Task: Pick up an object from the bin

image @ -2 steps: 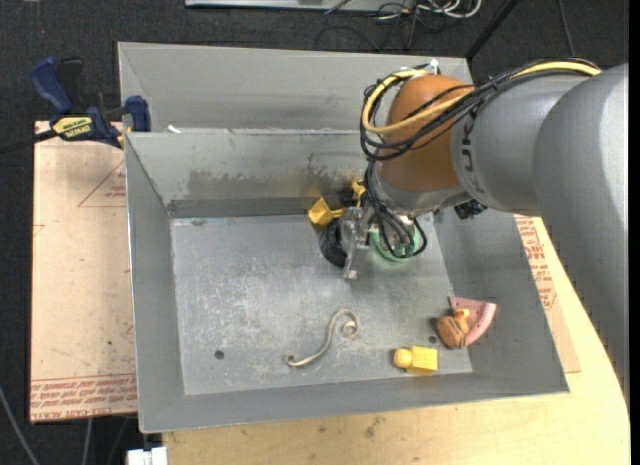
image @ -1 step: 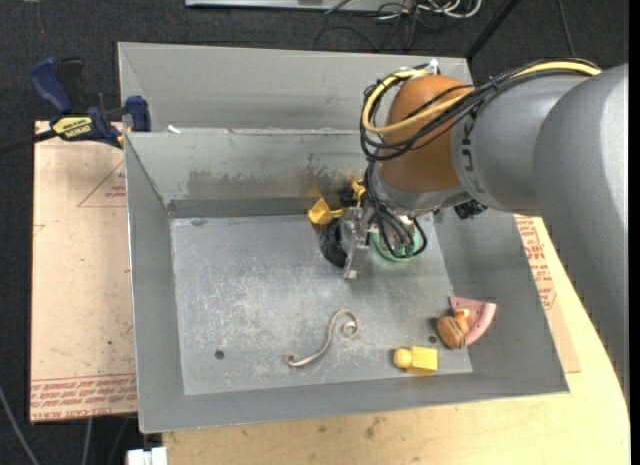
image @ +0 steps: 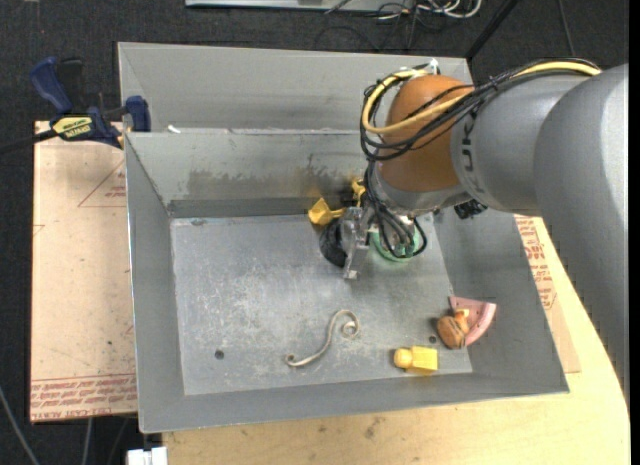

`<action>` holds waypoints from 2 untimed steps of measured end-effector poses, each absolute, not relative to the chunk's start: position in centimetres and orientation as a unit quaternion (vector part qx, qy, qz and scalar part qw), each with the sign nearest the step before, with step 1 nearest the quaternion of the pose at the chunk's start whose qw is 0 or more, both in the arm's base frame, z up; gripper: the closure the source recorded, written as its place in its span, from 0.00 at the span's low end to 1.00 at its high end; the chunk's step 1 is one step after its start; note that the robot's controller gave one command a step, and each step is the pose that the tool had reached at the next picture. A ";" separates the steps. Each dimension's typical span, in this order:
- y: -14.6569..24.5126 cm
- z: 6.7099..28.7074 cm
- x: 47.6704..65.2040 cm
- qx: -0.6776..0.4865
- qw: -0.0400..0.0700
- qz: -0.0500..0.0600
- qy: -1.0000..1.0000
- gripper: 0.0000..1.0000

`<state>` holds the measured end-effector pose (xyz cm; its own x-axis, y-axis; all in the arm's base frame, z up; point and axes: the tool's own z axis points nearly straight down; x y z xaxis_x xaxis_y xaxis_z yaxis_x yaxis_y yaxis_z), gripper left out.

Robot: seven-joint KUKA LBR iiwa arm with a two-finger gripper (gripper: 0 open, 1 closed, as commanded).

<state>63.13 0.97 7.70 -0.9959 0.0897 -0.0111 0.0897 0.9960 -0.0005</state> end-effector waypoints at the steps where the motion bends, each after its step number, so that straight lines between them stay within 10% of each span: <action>1: 1.0 7.7 63.1 0.045 0.006 -0.001 0.999 1.00; 2: 1.0 7.3 62.8 0.045 0.000 0.000 0.999 0.00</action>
Offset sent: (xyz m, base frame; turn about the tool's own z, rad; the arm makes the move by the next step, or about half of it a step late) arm 0.0000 0.0000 0.0000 0.0000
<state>62.83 1.05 7.34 -0.9960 0.0891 -0.0009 0.0891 0.9960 -0.0002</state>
